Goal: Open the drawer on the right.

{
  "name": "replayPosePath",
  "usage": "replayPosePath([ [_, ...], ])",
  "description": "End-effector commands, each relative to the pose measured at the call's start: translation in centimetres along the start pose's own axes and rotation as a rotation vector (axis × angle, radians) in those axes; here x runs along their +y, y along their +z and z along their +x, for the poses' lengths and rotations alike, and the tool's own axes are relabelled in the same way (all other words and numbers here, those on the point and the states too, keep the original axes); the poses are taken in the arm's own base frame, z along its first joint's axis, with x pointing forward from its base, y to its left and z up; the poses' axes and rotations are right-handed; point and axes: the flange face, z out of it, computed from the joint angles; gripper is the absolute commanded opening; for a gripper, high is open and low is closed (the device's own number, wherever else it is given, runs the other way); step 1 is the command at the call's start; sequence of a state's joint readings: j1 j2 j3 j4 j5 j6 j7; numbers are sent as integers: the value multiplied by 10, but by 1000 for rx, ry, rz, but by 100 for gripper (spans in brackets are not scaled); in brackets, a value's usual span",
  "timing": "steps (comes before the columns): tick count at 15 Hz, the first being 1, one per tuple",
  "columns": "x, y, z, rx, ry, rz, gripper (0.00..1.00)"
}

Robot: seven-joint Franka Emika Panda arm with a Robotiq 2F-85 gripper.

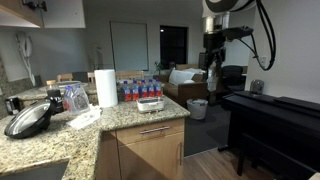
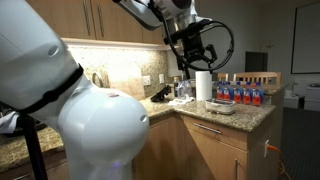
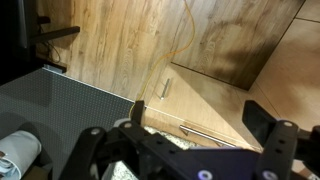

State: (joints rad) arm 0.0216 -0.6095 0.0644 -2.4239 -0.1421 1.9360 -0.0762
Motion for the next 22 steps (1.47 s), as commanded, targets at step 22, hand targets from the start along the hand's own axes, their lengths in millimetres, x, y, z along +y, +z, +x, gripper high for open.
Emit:
replayPosePath([
  [22,-73,156,64,-380,-615,-57,100],
])
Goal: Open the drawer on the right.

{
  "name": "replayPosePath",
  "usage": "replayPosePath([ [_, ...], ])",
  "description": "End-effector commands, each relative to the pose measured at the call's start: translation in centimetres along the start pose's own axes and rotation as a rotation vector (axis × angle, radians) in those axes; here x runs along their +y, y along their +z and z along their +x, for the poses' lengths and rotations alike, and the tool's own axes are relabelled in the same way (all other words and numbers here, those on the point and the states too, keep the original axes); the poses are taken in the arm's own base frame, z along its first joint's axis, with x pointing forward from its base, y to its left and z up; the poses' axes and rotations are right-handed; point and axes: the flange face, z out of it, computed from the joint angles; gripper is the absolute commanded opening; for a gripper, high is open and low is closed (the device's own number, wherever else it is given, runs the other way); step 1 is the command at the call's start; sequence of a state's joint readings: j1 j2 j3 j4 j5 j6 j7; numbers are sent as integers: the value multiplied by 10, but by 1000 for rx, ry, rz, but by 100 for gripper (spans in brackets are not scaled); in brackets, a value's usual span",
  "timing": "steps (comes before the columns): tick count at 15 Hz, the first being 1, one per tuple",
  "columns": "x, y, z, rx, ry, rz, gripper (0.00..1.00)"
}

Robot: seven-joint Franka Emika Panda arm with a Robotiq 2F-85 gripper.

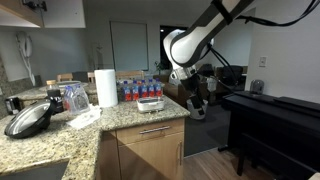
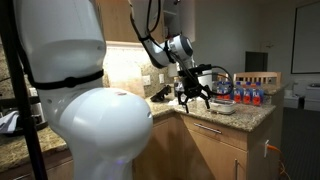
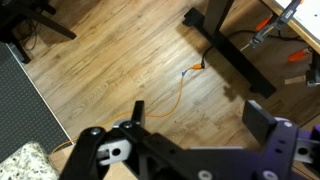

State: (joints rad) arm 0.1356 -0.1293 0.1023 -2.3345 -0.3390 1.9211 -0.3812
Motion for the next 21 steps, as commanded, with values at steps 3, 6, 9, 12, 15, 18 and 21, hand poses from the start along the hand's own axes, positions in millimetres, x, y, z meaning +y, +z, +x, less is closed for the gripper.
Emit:
replayPosePath([
  [3,1,-2,5,-5,-16,-6,100],
  [6,-1,-1,7,0,-17,-10,100],
  [9,-11,5,33,100,-2,-74,100],
  [12,-13,11,66,166,4,-77,100],
  [15,-11,17,107,257,45,-93,100],
  [18,-12,18,107,261,52,-66,100],
  [21,-6,30,134,253,57,-44,100],
])
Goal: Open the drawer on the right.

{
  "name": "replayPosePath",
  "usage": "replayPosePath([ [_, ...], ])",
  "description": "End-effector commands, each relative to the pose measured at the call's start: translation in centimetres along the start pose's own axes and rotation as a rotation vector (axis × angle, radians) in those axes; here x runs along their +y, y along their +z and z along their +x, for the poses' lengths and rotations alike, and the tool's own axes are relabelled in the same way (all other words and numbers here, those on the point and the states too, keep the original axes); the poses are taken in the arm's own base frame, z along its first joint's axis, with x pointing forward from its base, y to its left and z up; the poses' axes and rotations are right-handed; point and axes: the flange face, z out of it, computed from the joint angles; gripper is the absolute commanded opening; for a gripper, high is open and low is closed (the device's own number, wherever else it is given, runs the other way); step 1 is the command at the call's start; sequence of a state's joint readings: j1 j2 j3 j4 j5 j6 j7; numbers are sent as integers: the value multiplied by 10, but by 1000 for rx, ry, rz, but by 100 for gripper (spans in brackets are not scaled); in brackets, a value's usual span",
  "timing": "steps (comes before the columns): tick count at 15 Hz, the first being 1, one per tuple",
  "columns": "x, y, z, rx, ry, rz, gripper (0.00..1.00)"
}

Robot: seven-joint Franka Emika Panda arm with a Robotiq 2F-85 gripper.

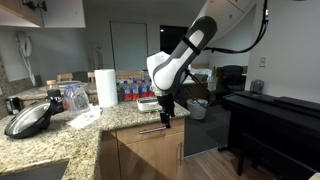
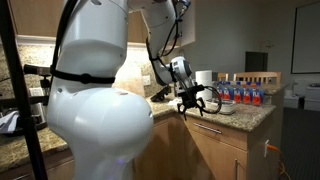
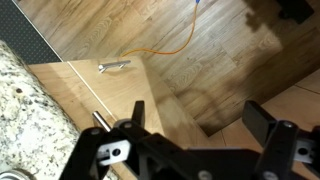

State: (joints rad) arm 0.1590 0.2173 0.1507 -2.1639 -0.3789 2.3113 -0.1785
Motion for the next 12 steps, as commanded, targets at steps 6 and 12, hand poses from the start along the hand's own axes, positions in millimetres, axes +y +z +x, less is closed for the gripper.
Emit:
replayPosePath([
  [6,-7,15,12,-13,-36,-34,100],
  [12,-40,68,29,6,-224,-181,100],
])
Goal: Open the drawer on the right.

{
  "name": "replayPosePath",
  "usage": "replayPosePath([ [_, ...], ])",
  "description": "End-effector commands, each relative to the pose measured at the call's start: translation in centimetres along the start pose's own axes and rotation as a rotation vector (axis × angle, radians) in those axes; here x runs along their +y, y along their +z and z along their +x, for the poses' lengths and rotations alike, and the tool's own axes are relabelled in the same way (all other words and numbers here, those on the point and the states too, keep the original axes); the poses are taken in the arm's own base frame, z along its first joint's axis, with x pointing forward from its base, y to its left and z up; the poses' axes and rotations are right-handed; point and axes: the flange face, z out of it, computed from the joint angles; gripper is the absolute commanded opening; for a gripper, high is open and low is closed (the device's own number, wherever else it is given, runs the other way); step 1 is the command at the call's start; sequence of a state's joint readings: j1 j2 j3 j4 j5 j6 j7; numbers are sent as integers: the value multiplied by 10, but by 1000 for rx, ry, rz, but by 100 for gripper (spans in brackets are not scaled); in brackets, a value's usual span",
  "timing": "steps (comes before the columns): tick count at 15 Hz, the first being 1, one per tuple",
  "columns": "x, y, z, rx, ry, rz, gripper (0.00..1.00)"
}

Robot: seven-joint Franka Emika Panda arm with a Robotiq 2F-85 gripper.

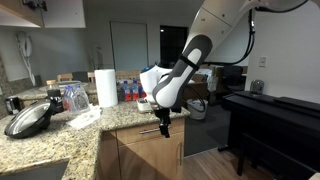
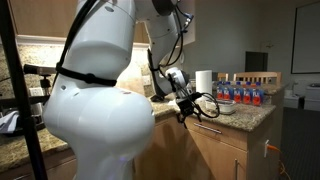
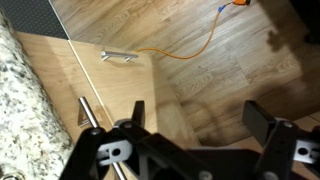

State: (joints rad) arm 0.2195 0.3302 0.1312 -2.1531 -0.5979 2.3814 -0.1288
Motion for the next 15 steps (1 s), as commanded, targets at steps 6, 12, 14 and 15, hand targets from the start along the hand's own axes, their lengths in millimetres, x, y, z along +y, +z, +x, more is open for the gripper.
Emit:
replayPosePath([
  [6,-25,75,31,86,-182,-300,100],
  [12,-35,95,36,70,-218,-355,100],
  [14,-35,97,39,71,-219,-355,100],
  [15,-36,97,39,90,-196,-372,100],
])
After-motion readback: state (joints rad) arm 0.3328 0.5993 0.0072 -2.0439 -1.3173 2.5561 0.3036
